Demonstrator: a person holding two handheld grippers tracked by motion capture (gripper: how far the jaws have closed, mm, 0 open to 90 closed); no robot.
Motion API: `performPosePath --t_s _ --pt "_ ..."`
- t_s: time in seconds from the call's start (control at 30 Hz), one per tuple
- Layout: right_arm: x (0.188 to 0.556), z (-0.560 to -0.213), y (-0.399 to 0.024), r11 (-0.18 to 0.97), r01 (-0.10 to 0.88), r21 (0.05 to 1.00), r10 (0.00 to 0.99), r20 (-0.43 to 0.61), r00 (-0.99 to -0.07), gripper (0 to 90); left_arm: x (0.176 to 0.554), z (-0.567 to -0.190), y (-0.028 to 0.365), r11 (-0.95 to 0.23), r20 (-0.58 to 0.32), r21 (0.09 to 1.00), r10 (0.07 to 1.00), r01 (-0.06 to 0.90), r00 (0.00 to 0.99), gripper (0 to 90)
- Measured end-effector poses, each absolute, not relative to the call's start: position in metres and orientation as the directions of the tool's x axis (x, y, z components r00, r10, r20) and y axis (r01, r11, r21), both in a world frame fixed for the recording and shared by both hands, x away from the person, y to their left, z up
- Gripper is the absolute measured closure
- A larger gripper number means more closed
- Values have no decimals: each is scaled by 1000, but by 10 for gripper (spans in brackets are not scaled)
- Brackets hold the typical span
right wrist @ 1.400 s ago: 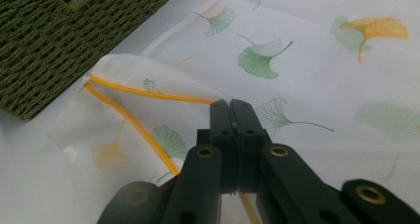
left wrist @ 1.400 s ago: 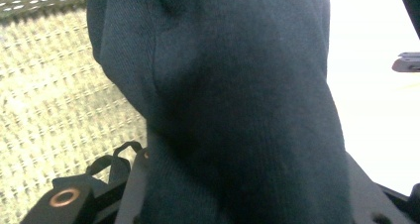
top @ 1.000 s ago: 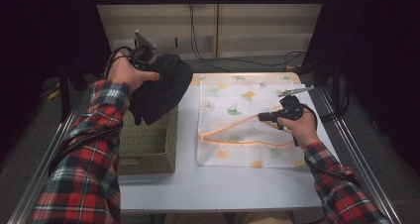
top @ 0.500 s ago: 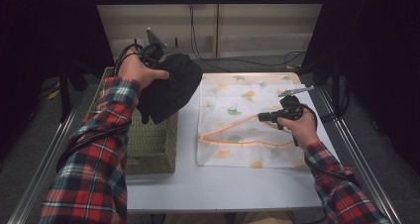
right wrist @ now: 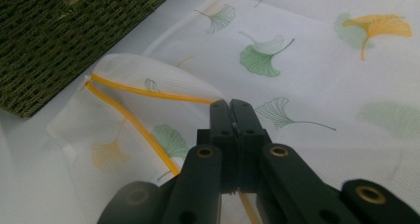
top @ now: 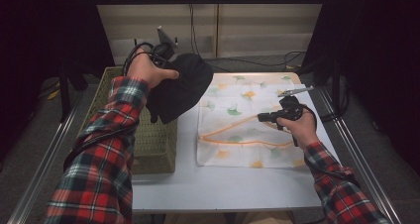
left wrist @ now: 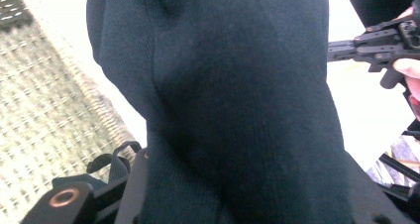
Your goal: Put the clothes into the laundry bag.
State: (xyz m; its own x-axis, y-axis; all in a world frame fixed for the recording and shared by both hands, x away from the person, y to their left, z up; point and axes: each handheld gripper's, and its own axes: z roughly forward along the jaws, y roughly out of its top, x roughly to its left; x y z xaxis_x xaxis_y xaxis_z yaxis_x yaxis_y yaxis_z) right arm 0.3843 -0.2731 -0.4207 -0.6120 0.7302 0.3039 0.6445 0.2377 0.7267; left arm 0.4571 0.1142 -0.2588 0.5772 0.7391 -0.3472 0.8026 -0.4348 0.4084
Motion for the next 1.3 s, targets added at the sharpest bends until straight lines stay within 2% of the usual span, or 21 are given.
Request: performPosePath --t_s 1.0,1.3 --pt "391 -416 -273 221 665 713 744 318 -588 900 442 -269 60 -512 -383 438 637 739 669 600" --pt "395 -414 -271 209 676 706 758 320 -569 900 434 -281 51 -494 -409 445 630 747 660 600"
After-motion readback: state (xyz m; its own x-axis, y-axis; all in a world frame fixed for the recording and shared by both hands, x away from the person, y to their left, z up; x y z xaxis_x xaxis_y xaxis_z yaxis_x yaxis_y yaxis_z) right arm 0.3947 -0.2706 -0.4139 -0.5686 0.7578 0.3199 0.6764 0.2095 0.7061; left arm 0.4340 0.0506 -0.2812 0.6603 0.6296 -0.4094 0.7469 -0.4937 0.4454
